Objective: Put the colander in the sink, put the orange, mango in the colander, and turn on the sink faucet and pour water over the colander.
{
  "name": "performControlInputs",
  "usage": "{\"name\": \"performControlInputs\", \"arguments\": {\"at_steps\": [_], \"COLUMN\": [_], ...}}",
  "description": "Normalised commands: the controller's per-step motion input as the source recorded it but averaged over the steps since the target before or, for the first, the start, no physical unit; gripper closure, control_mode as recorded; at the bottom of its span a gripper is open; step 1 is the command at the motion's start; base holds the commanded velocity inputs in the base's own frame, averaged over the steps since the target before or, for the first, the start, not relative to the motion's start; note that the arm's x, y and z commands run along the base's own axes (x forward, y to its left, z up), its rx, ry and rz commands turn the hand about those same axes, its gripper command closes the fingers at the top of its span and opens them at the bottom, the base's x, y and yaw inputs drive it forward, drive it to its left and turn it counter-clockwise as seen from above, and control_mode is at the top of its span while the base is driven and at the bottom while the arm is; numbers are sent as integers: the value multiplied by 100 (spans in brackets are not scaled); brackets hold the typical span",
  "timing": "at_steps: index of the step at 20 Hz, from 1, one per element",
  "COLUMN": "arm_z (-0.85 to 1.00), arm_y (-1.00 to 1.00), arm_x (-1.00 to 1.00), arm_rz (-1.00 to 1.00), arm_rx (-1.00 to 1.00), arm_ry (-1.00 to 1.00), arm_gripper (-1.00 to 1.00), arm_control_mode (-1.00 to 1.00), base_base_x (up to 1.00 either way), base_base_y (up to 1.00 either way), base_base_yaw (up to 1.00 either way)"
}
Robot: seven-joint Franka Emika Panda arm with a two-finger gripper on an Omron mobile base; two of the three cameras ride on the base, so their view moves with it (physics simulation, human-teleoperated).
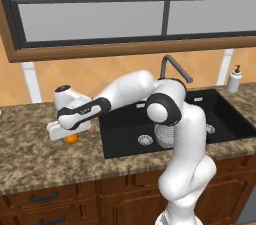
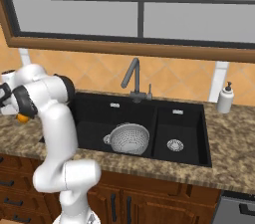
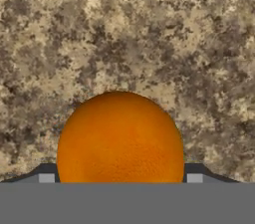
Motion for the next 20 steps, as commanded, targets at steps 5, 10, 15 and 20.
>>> {"name": "performControlInputs", "arguments": {"at_steps": [5, 10, 15, 20], "arm_z": [28, 26, 19, 12], "arm_y": [-81, -96, -100, -100], "arm_x": [-36, -36, -21, -5], "arm_rz": [-6, -10, -17, -14], "arm_rx": [0, 0, 2, 3], "arm_ry": [-19, -13, -1, 0], "arm_gripper": [100, 100, 100, 100], "arm_control_mode": [-100, -100, -100, -100], "base_base_x": [0, 0, 0, 0], "base_base_y": [0, 0, 0, 0], "base_base_yaw": [0, 0, 0, 0]}}
